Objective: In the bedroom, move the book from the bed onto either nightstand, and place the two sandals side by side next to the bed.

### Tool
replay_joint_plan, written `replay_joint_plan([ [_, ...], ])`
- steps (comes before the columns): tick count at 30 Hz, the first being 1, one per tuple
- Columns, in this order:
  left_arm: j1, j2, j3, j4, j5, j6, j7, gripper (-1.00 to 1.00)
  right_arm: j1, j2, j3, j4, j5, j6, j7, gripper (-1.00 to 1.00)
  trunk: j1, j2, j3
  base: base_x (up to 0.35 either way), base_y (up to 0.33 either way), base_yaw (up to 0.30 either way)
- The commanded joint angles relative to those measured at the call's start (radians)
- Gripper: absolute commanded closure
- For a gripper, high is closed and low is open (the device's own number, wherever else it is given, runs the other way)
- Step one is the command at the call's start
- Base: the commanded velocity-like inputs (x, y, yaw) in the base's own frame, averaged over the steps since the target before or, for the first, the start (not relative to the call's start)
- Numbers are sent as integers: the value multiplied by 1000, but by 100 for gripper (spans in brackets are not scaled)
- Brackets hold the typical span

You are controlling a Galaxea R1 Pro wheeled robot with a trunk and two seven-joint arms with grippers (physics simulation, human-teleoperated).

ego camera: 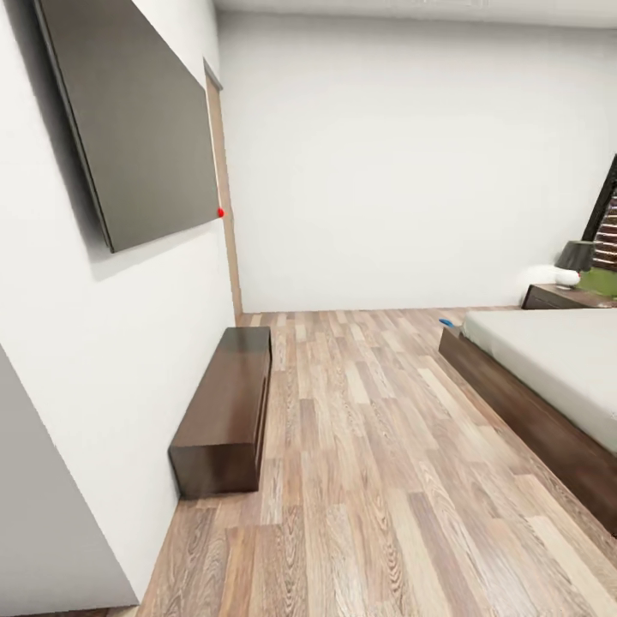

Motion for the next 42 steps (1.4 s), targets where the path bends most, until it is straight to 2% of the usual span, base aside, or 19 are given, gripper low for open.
replay_joint_plan([
  [1, 0, 0, 5, 1, 4, -3, -1, -100, -1, 0, 0, 1, 0, -2, 0, -100, 0, 0, -1, 249, 57, -286],
  [13, 0, 0, 6, 1, 3, -4, -1, -100, -1, 0, 0, 1, 0, -2, 0, -100, 0, 0, -1, 281, 99, -286],
  [29, 0, 0, 3, 1, 0, -5, -2, -100, -1, 0, 0, 1, 0, -2, 0, -100, 0, 0, -1, 26, 12, -286],
  [33, -11, -9, 1, -22, -7, 14, -4, -100, -1, 1, -1, -3, 1, 4, -7, -100, 0, 0, -1, 0, 0, -286],
  [35, -40, -11, 0, -71, -8, 75, -5, -100, -1, 4, -1, -27, 2, 42, -47, -100, 0, 0, -1, 0, 0, -286],
  [36, -57, -11, 0, -106, -10, 145, -5, -100, -2, 5, -1, -53, 3, 81, -83, -100, 0, 0, -1, 0, 0, -286],
  [39, -82, -10, -2, -174, -12, 279, -5, -100, -4, 7, 0, -109, 4, 162, -134, -100, 0, 0, 0, 0, 0, -286],
  [41, -112, -7, -3, -316, -13, 456, -4, -100, -15, 8, 1, -212, 4, 298, -169, -100, 0, 0, 1, 0, 0, -286],
  [42, -119, -5, -3, -358, -13, 497, -4, -100, -21, 9, 1, -243, 4, 334, -174, -100, 0, 0, 1, 0, 0, -286],
])
